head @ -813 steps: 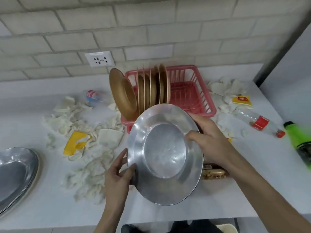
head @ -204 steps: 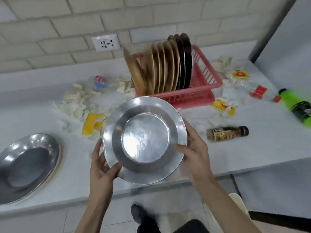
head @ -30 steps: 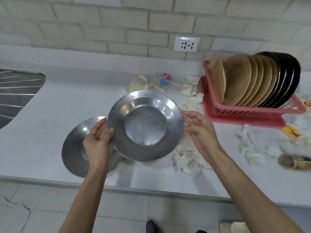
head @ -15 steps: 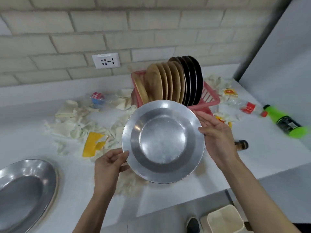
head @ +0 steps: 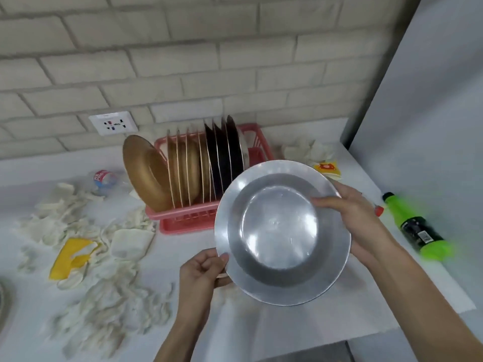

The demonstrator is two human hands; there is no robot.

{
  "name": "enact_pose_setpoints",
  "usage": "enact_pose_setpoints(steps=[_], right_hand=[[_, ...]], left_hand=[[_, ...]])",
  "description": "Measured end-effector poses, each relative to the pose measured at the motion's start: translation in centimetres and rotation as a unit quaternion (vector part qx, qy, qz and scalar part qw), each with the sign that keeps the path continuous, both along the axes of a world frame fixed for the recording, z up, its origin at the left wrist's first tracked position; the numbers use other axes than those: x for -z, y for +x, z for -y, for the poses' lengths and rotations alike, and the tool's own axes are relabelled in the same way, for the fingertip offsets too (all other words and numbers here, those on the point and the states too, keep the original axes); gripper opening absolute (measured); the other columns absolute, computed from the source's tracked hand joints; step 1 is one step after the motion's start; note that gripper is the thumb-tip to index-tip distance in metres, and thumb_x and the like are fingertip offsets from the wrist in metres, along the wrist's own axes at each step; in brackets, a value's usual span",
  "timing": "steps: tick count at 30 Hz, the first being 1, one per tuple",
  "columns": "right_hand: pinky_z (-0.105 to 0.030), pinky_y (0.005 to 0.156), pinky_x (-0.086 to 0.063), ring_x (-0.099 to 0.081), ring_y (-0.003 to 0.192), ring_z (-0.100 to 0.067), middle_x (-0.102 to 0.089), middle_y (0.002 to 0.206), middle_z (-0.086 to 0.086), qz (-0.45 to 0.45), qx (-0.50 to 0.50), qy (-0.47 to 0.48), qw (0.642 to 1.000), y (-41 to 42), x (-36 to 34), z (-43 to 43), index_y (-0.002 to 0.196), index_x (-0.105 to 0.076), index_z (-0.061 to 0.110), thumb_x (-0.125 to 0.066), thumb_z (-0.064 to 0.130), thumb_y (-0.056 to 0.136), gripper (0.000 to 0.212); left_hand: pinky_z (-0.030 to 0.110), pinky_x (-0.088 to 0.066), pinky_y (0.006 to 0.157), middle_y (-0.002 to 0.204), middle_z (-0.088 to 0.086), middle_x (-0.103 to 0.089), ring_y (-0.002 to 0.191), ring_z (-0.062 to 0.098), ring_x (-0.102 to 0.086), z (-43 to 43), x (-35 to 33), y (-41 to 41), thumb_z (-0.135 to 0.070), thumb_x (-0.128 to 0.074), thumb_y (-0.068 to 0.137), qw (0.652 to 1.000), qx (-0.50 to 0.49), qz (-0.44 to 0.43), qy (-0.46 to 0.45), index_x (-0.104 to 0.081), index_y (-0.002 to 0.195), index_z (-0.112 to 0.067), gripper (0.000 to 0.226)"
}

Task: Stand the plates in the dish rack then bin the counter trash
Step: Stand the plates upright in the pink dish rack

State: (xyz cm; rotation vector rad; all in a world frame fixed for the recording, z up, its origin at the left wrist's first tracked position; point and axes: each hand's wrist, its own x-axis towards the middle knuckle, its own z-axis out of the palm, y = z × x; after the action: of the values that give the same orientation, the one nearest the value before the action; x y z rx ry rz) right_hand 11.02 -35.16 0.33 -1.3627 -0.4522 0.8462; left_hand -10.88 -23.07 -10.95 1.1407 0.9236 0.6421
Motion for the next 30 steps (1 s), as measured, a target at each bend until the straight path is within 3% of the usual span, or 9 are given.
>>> enact_pose_setpoints(steps=[5, 8, 11, 14, 18, 21, 24, 27, 30], right_hand=[[-0.024, 0.062, -0.056, -0.070, 0.068, -0.017, -0.076, 0.081, -0.001, 0.073, 0.004, -0.020, 0.997, 5.3, -2.2, 0.5, 0.096, -0.075, 0.020, -0.052, -0.012, 0.083, 0.041], [-0.020, 0.058, -0.054, -0.068, 0.060, -0.013, -0.074, 0.072, 0.001, 0.089, -0.005, -0.003, 0.996, 7.7, -3.8, -0.8, 0.090, -0.074, 0.020, -0.050, -0.013, 0.084, 0.041], [-0.020, 0.061, -0.054, -0.068, 0.062, -0.012, -0.073, 0.070, 0.004, 0.112, 0.007, 0.027, 0.993, 9.4, -4.6, -2.6, 0.089, -0.073, 0.019, -0.045, -0.017, 0.081, 0.046], [-0.024, 0.062, -0.048, -0.062, 0.066, -0.016, -0.069, 0.069, 0.002, 0.163, 0.037, 0.035, 0.985, 10.6, -4.9, -4.6, 0.084, -0.073, 0.018, -0.042, -0.018, 0.074, 0.049], [-0.025, 0.067, -0.048, -0.060, 0.074, -0.014, -0.065, 0.074, 0.002, 0.246, 0.058, 0.006, 0.968, 11.2, -4.6, -8.0, 0.084, -0.071, 0.021, -0.038, -0.014, 0.071, 0.050], [-0.028, 0.072, -0.049, -0.062, 0.083, -0.019, -0.067, 0.081, 0.001, 0.291, 0.077, -0.024, 0.953, 11.2, -4.3, -11.3, 0.098, -0.072, 0.015, -0.037, -0.011, 0.075, 0.050], [-0.029, 0.079, -0.053, -0.064, 0.096, -0.025, -0.069, 0.101, -0.009, 0.317, 0.075, -0.051, 0.944, 10.7, -3.5, -14.1, 0.112, -0.068, 0.008, -0.035, -0.011, 0.078, 0.050], [-0.023, 0.062, -0.041, -0.060, 0.092, -0.025, -0.066, 0.100, -0.011, 0.337, 0.063, -0.053, 0.938, 10.0, -2.8, -16.0, 0.110, -0.064, 0.001, -0.036, -0.012, 0.078, 0.044], [-0.024, 0.074, -0.040, -0.058, 0.102, -0.030, -0.064, 0.109, -0.015, 0.343, 0.064, -0.071, 0.934, 9.2, -2.0, -17.7, 0.114, -0.060, -0.002, -0.035, -0.012, 0.081, 0.043]], left_hand=[[0.036, -0.059, 0.064, 0.081, 0.016, -0.074, 0.075, 0.030, -0.073, 1.1, -0.6, 5.9, -0.008, -0.063, 0.094, 0.997, 0.031, -0.050, 0.054, -0.074, 0.097, -0.010, 0.011], [0.033, -0.060, 0.075, 0.098, -0.006, -0.076, 0.091, 0.014, -0.072, 0.5, -0.6, 8.3, -0.015, -0.061, 0.097, 0.982, 0.052, -0.082, 0.160, -0.068, 0.117, -0.028, 0.025], [0.025, -0.055, 0.090, 0.125, -0.018, -0.066, 0.112, 0.000, -0.062, -1.2, 0.0, 9.7, -0.023, -0.062, 0.096, 0.912, 0.078, -0.180, 0.360, -0.059, 0.134, -0.031, 0.040], [0.032, -0.044, 0.107, 0.143, -0.011, -0.055, 0.131, 0.009, -0.050, -2.6, 0.2, 10.7, -0.020, -0.060, 0.092, 0.836, 0.127, -0.256, 0.468, -0.052, 0.143, -0.027, 0.051], [0.033, -0.033, 0.117, 0.152, -0.006, -0.044, 0.141, 0.012, -0.039, -3.1, 0.4, 11.8, -0.013, -0.057, 0.091, 0.803, 0.168, -0.289, 0.493, -0.045, 0.147, -0.022, 0.059], [0.036, -0.026, 0.120, 0.156, -0.004, -0.038, 0.144, 0.013, -0.033, -3.0, 1.0, 12.2, -0.013, -0.057, 0.091, 0.786, 0.175, -0.309, 0.506, -0.041, 0.150, -0.020, 0.061], [0.033, -0.022, 0.121, 0.159, -0.005, -0.032, 0.146, 0.013, -0.028, -3.2, 1.6, 12.4, -0.013, -0.058, 0.091, 0.783, 0.172, -0.322, 0.503, -0.037, 0.152, -0.020, 0.065], [0.029, -0.020, 0.120, 0.161, -0.007, -0.027, 0.148, 0.013, -0.024, -3.3, 1.5, 12.5, -0.009, -0.056, 0.088, 0.784, 0.191, -0.324, 0.495, -0.033, 0.153, -0.021, 0.070], [0.030, -0.021, 0.121, 0.161, -0.009, -0.025, 0.149, 0.010, -0.021, -3.5, 1.1, 12.3, -0.007, -0.055, 0.088, 0.788, 0.203, -0.315, 0.488, -0.031, 0.154, -0.021, 0.072]])
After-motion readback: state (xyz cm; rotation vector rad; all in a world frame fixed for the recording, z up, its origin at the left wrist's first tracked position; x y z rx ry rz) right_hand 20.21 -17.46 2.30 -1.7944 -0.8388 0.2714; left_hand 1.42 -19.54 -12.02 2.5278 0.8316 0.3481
